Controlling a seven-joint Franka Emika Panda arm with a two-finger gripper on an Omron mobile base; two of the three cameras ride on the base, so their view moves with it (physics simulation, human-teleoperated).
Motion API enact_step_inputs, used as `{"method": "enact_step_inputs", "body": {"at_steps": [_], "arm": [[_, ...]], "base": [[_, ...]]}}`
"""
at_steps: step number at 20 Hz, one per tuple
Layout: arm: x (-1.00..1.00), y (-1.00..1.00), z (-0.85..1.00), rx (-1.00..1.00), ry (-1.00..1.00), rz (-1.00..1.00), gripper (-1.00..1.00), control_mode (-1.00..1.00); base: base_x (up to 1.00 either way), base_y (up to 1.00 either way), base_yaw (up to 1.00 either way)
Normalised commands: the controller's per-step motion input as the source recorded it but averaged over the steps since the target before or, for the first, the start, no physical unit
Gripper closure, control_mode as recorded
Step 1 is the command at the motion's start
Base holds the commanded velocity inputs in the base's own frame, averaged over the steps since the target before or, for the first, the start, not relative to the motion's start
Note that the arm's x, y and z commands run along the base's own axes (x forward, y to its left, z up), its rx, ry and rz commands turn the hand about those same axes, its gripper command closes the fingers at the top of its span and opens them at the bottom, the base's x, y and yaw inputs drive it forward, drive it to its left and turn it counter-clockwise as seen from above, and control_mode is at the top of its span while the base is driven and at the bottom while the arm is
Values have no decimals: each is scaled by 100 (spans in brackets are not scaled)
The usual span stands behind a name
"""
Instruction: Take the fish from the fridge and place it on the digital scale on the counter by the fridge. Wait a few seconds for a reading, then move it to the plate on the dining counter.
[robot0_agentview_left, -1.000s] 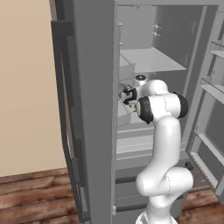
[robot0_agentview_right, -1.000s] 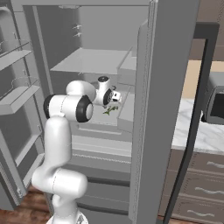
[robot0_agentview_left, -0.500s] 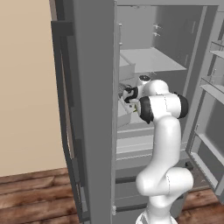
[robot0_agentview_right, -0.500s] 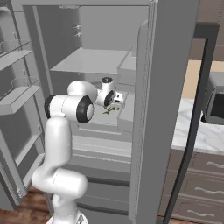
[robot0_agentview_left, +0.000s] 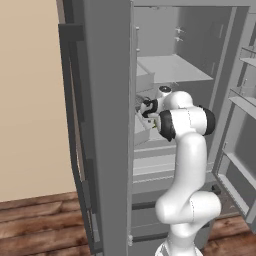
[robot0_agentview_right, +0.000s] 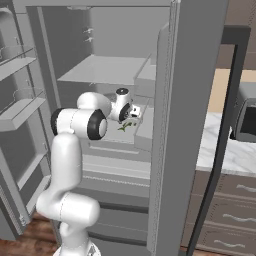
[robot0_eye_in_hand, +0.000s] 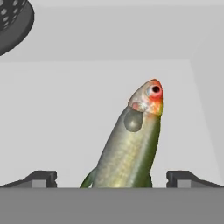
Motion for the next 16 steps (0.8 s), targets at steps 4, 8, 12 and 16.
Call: {"method": "enact_step_inputs", "body": {"at_steps": [4, 8, 12, 16], "arm": [[0, 0, -4, 0, 7, 0, 100, -100], [0, 0, -2, 0, 9, 0, 100, -100], [0, 0, 0, 0, 11, 0, 100, -100], [-1, 0, 0, 0, 10, 0, 100, -100]], "base": [[0, 0, 0], [0, 0, 0], [0, 0, 0], [0, 0, 0]]}}
